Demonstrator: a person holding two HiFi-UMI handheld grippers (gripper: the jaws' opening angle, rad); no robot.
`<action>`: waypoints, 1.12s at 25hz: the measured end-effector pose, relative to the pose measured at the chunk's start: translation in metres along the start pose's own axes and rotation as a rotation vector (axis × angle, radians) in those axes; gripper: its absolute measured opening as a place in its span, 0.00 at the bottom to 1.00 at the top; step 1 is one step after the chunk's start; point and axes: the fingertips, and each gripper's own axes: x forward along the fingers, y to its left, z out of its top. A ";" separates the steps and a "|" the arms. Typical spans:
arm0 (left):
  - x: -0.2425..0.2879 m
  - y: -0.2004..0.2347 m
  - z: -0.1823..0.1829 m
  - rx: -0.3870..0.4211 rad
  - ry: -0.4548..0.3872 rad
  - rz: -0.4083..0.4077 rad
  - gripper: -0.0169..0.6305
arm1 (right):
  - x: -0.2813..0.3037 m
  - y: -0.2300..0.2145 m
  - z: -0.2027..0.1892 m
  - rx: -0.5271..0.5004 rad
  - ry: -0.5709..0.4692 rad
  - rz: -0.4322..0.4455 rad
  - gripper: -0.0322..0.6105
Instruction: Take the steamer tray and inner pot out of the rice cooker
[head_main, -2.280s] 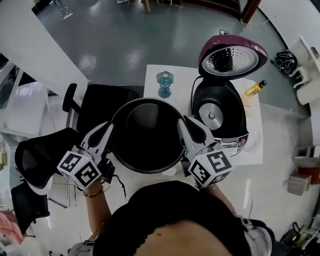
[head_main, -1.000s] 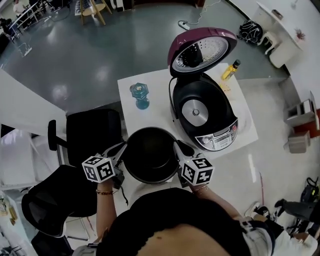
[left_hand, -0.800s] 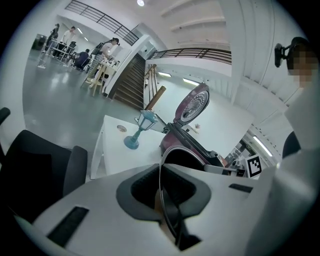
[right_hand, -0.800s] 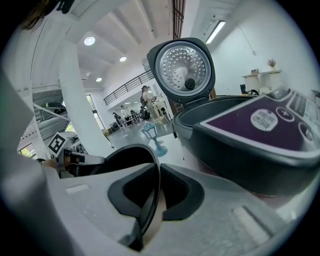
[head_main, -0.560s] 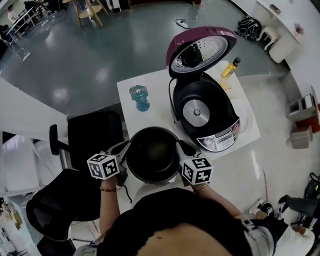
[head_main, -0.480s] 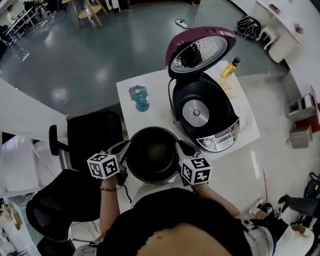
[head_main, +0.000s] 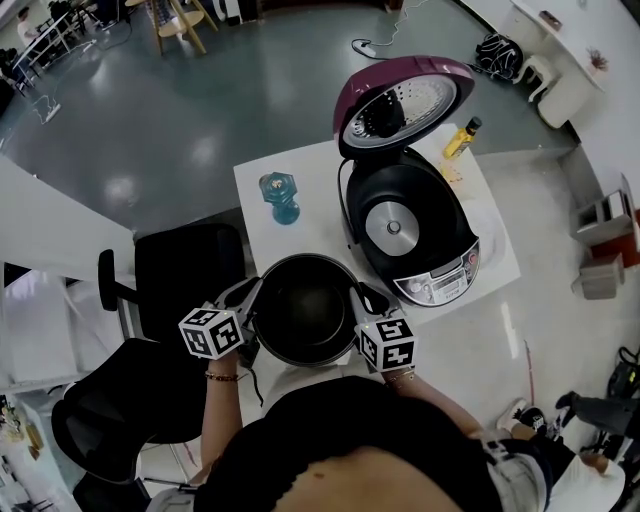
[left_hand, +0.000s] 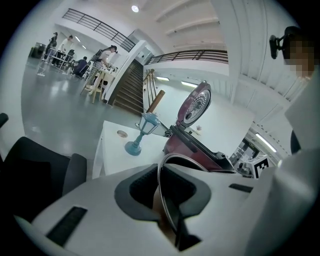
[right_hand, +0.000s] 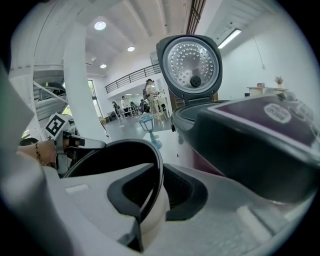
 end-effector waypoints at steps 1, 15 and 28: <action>-0.001 0.000 0.001 0.000 -0.007 0.003 0.06 | -0.002 0.001 0.001 -0.012 -0.005 0.003 0.13; -0.063 -0.024 0.065 0.106 -0.283 0.130 0.08 | -0.056 0.019 0.008 -0.122 -0.082 0.092 0.15; -0.126 -0.101 0.041 0.104 -0.505 0.397 0.05 | -0.100 0.044 0.093 -0.190 -0.305 0.355 0.12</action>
